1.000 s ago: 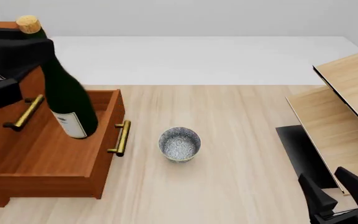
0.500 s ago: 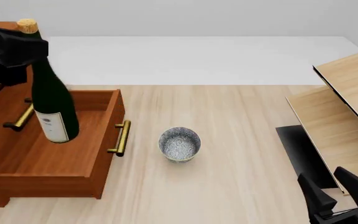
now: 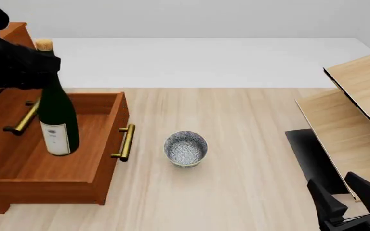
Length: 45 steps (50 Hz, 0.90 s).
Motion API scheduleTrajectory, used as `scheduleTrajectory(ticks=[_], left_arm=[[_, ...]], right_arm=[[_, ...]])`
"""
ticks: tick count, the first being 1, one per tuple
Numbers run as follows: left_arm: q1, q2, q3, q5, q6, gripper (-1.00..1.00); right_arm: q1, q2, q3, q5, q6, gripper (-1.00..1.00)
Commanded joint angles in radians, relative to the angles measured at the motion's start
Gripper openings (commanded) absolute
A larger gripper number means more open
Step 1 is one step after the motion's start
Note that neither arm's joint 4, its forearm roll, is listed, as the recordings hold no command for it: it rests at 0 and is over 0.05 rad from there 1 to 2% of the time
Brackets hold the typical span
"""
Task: Put the wine bottle in the bottom drawer of the cabinet.
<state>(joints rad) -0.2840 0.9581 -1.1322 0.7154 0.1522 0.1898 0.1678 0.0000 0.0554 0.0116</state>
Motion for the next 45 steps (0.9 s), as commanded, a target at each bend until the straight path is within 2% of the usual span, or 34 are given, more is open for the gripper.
scheduleTrajectory(ticks=[1,11,23,27,30,35,45], left_arm=[[0.019,0.019,0.025,-0.029,-0.002,-1.0],[0.035,0.024,0.066,-0.058,-0.03,-1.0],[0.073,0.065,0.048,-0.079,-0.065,-1.0],[0.084,0.072,0.069,-0.097,-0.064,-1.0],[0.094,0.084,0.071,-0.1,-0.098,-1.0],[0.099,0.078,0.097,-0.115,-0.082,-1.0],[0.1,0.089,0.119,-0.128,-0.113,-1.0]], right_arm=[[0.002,-0.002,0.0,0.003,0.0,1.0],[0.003,-0.01,0.0,0.013,0.0,1.0],[0.005,0.006,0.0,0.001,0.001,1.0],[0.006,0.017,0.0,-0.008,0.001,1.0],[0.005,0.014,0.0,-0.004,0.001,1.0],[0.008,0.016,0.0,-0.002,0.001,1.0],[0.009,0.024,0.0,-0.007,0.0,1.0]])
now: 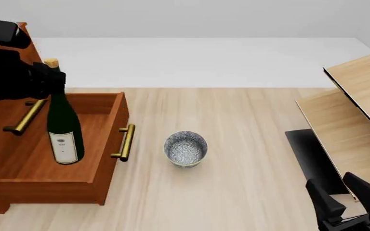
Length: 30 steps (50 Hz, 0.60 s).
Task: Put the wine bottle in the bottom drawer of the cabinet.
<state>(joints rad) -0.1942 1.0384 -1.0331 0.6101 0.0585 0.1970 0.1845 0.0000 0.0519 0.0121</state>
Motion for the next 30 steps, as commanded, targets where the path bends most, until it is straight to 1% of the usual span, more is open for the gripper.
scheduleTrajectory(ticks=[1,10,19,30], left_arm=[[0.014,0.011,0.021,-0.024,-0.021,-1.0],[0.01,0.014,0.043,-0.037,-0.033,-1.0],[0.027,0.021,0.063,-0.058,-0.038,-1.0],[0.015,0.027,0.104,-0.084,-0.066,-1.0]], right_arm=[[0.001,0.004,0.0,-0.001,-0.001,1.0],[0.001,0.013,0.0,-0.008,-0.001,1.0],[0.001,0.012,0.0,-0.007,-0.001,1.0],[-0.001,0.016,0.0,-0.01,-0.002,1.0]])
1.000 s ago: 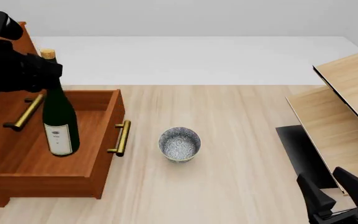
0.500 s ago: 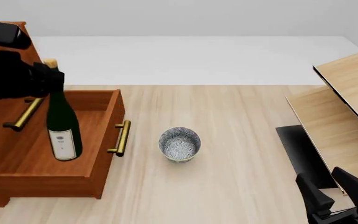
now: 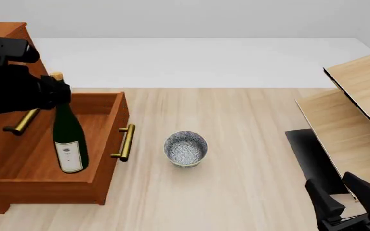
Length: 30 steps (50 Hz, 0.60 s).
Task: Put the wine bottle in the bottom drawer of the cabinet.
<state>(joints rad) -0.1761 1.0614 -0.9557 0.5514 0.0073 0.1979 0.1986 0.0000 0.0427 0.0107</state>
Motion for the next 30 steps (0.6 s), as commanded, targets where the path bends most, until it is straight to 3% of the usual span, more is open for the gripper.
scheduleTrajectory(ticks=[1,30], left_arm=[[0.0,0.005,0.029,-0.027,-0.013,-1.0],[-0.011,0.014,0.101,-0.081,-0.033,-1.0]], right_arm=[[-0.002,0.001,0.0,0.0,-0.001,1.0],[0.0,-0.01,0.0,0.014,-0.001,1.0]])
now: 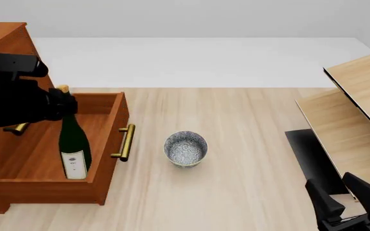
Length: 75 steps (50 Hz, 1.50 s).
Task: Put the wine bottle in the bottom drawer of the cabinet.
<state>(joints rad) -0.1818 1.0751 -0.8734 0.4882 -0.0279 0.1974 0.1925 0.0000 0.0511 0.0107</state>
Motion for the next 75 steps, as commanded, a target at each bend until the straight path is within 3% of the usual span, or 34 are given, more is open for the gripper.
scheduleTrajectory(ticks=[1,45,75], left_arm=[[-0.003,0.001,0.018,-0.019,0.004,-1.0],[0.008,0.079,0.085,-0.109,-0.013,-1.0],[0.018,0.188,0.132,-0.232,-0.032,-1.0]], right_arm=[[0.001,-0.005,0.0,0.006,0.0,1.0],[0.006,0.023,0.0,-0.014,0.004,1.0],[0.008,0.019,0.0,-0.008,0.003,1.0]])
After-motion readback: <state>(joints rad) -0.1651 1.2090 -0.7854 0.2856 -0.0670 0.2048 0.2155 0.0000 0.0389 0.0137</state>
